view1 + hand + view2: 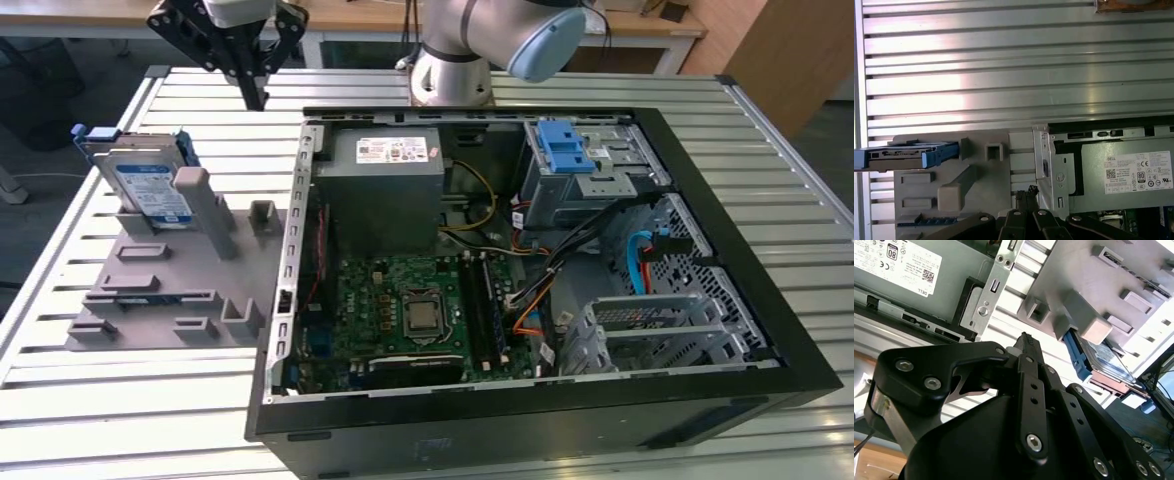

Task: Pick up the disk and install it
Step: 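Reach for the disk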

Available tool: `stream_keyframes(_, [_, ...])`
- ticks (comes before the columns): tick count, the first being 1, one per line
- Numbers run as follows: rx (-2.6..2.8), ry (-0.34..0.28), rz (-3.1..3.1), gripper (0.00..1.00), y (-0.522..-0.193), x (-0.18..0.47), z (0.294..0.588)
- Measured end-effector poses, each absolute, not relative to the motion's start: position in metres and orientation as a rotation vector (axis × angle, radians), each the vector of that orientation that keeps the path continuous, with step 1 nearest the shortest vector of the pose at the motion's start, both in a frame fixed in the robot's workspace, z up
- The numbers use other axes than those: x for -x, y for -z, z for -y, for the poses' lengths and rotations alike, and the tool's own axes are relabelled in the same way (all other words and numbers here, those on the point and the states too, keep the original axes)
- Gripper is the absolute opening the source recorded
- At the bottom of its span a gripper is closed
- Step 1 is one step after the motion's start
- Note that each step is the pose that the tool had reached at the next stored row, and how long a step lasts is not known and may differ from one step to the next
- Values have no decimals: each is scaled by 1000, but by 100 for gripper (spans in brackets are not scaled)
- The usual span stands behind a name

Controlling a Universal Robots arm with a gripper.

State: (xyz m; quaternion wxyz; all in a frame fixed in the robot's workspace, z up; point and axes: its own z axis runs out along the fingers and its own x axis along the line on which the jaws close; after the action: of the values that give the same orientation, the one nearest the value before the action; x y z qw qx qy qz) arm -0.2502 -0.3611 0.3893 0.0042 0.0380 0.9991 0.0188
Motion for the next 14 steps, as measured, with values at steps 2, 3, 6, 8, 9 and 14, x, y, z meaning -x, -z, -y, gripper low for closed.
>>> stream_keyframes(2, [-119,-59,-3130,11,-389,252,361])
stream_keyframes(3, [-119,-59,-3130,11,-389,253,361])
stream_keyframes(6, [-119,-59,-3130,11,-389,255,360])
stream_keyframes(8, [-119,-59,-3130,11,-389,257,360])
stream_keyframes(9, [-119,-59,-3130,11,-389,258,360])
stream_keyframes(14, [-119,-59,-3130,11,-389,263,358])
